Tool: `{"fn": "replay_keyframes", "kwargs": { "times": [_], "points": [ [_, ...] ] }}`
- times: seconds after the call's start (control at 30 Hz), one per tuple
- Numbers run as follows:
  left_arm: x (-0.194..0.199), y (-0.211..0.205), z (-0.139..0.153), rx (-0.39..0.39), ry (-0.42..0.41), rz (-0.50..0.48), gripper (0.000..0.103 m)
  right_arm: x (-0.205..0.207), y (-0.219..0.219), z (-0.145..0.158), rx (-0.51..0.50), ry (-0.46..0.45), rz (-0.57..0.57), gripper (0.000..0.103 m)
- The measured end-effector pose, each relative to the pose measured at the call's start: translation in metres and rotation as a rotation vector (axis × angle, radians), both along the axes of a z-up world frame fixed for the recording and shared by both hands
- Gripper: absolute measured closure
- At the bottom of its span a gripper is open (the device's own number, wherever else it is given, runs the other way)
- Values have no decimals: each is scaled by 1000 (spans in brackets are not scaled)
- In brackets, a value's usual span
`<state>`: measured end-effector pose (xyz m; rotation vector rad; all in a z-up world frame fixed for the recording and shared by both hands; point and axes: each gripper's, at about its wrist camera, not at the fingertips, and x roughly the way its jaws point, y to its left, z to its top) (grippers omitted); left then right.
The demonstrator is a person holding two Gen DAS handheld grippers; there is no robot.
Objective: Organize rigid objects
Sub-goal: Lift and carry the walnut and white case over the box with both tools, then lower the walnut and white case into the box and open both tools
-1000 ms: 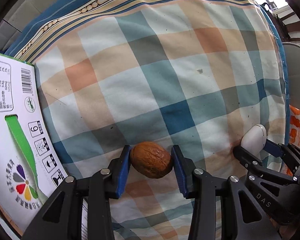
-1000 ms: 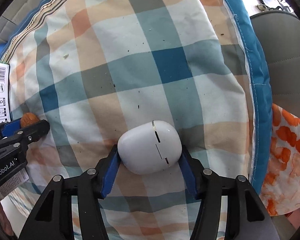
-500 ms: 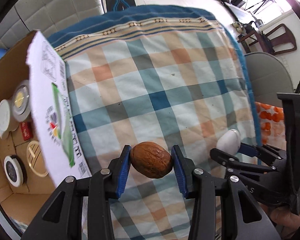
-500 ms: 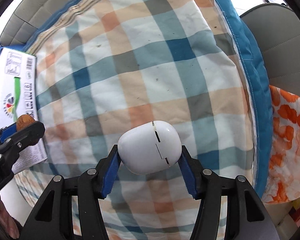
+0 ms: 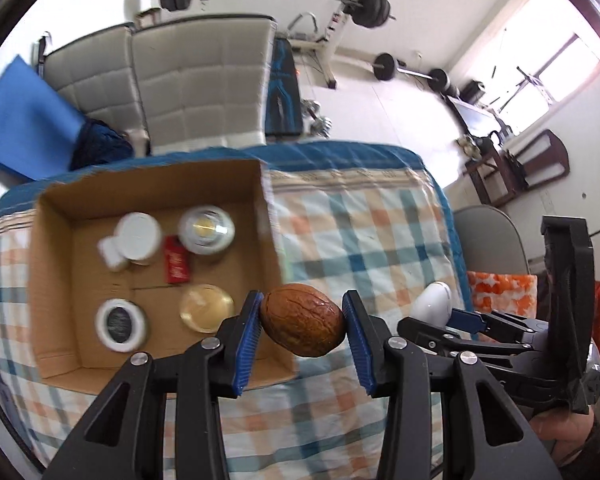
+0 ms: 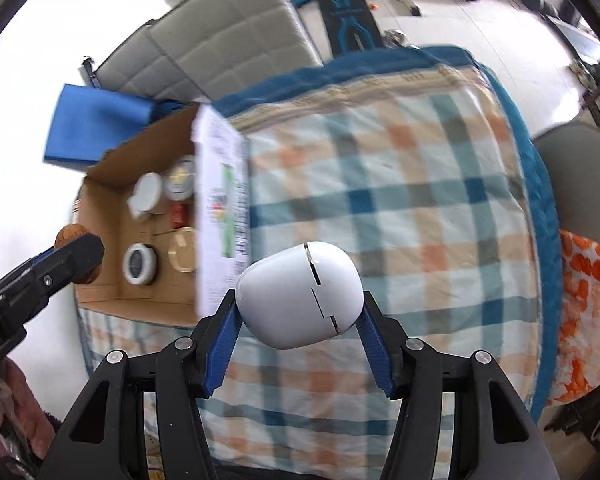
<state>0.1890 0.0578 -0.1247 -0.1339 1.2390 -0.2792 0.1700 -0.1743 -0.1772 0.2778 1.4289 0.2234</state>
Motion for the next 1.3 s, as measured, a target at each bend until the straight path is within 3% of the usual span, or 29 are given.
{"fn": "replay_keyframes", "kwargs": {
  "times": [0.23,0.37,0.53,0.67,0.8,1.17,1.3],
  "points": [
    [15,103,-5,87,-8,118,65,40,122,1,38,-24,71,44],
    [34,151,-44,109,69,159,65,64,173,-28,-6,11,86,44],
    [52,189,-107,119,198,165,65,76,204,-85,-74,93,103,44],
    [61,201,-165,140,311,147,65,75,211,-118,-128,150,101,44],
    [63,200,-202,148,380,118,65,73,210,-138,-153,198,103,43],
    [79,195,-219,159,415,111,63,61,236,-152,-276,225,243,43],
    [77,195,-211,146,411,116,58,57,242,-157,-257,260,258,43]
  ]
}}
